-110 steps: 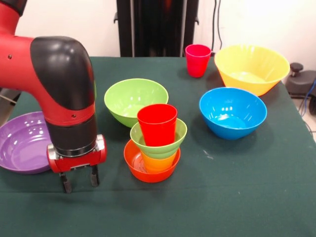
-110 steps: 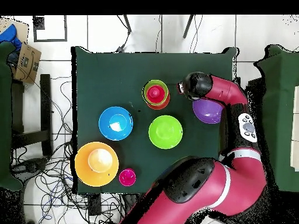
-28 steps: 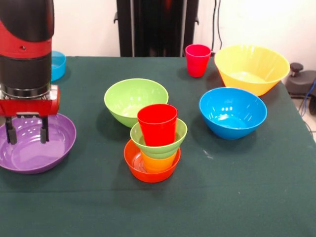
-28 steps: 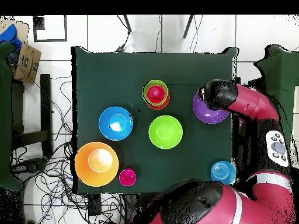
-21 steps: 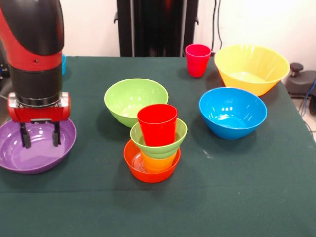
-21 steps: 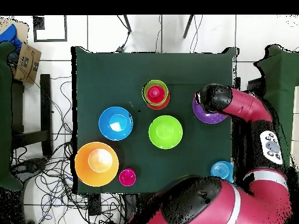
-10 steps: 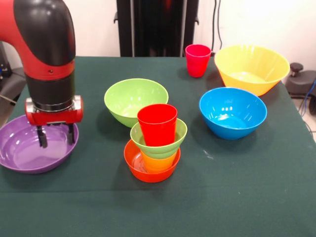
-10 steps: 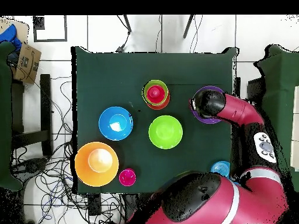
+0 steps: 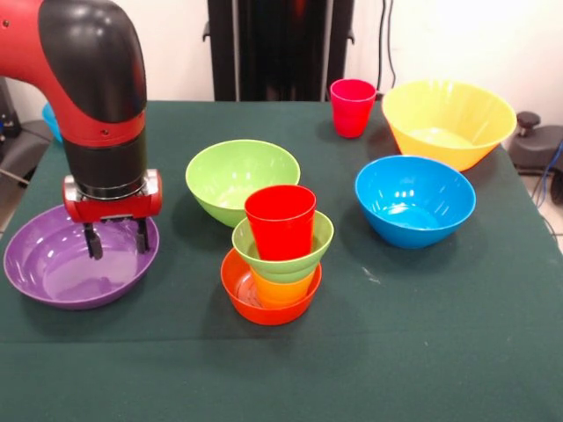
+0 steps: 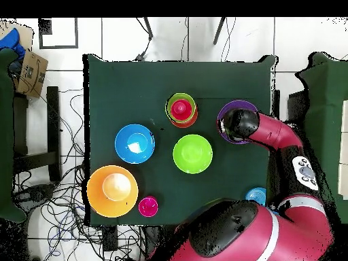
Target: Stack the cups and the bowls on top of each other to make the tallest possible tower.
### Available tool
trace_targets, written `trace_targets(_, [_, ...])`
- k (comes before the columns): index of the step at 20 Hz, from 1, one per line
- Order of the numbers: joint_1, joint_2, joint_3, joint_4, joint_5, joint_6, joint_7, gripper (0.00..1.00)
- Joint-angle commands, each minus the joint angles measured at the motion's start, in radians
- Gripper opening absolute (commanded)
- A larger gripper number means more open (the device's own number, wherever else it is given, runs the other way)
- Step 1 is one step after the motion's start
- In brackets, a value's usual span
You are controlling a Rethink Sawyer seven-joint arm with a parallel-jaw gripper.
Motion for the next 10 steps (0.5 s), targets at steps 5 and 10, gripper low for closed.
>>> trace_targets(5, [0.041,0.059,0.005,0.016,-0.034,-0.081,0.147,1.00])
trace_targets(10, [0.062,0.043,-0.016,0.008,-0.017,-0.055,0.153,1.00])
